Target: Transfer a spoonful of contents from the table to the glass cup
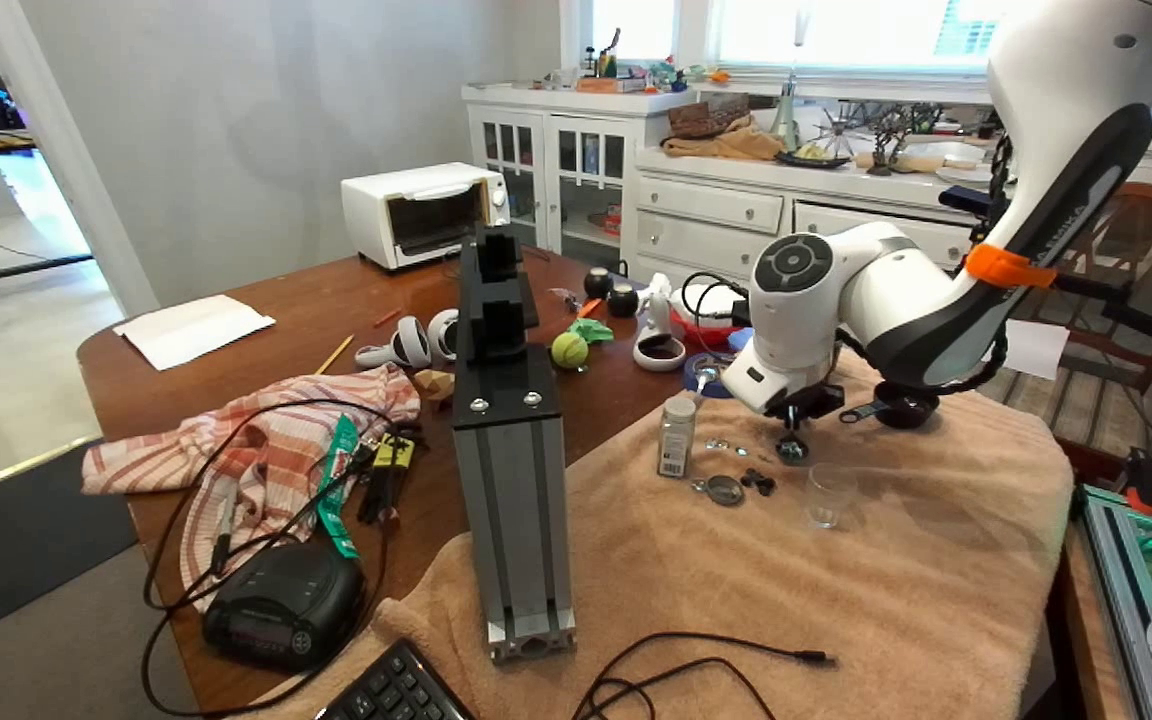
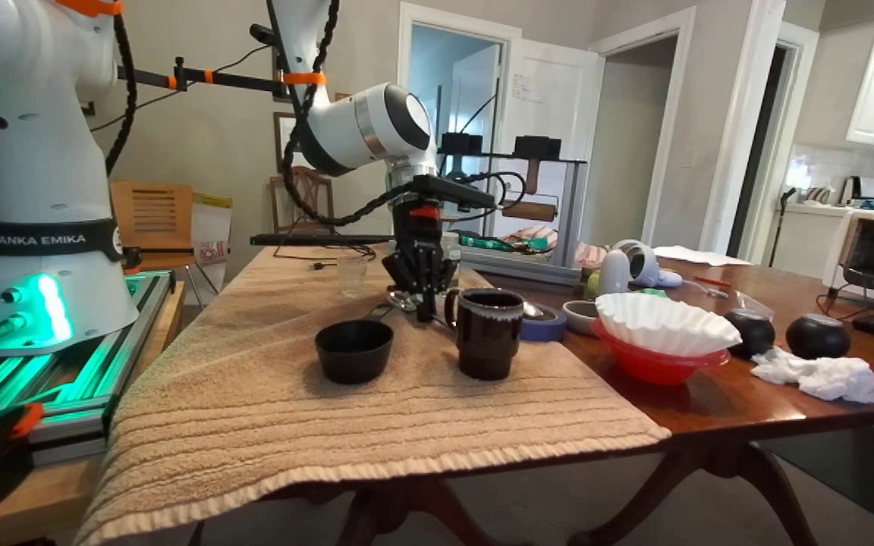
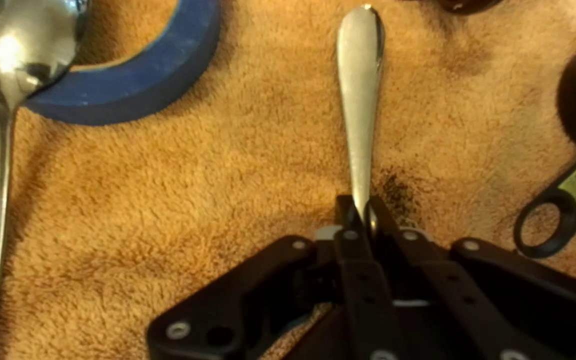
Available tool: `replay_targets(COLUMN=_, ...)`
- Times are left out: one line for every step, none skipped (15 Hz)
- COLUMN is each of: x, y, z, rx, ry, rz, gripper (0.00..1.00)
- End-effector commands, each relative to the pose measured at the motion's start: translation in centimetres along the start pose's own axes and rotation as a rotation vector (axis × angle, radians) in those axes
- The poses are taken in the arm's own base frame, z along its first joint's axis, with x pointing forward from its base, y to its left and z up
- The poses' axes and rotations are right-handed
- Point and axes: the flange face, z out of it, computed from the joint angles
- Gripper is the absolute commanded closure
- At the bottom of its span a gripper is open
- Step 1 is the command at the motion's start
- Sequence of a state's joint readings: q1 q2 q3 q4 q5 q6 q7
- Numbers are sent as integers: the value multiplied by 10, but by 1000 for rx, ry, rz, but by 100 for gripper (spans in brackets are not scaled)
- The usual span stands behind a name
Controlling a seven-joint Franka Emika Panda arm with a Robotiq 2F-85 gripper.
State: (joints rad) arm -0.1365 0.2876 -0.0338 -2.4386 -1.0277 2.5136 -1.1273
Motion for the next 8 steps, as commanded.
replay_targets(x=-5, y=-1, z=-15, rx=37, ry=32, rz=-39, gripper=98)
replay_targets(x=-8, y=-2, z=-19, rx=37, ry=39, rz=-43, gripper=98)
replay_targets(x=-12, y=-3, z=-23, rx=35, ry=51, rz=-50, gripper=98)
replay_targets(x=-17, y=-5, z=-30, rx=32, ry=52, rz=-49, gripper=98)
replay_targets(x=-22, y=-6, z=-36, rx=24, ry=54, rz=-47, gripper=98)
replay_targets(x=-26, y=-8, z=-44, rx=13, ry=49, rz=-43, gripper=98)
replay_targets(x=-29, y=-10, z=-51, rx=1, ry=46, rz=-41, gripper=98)
replay_targets(x=-31, y=-15, z=-60, rx=-17, ry=40, rz=-40, gripper=98)
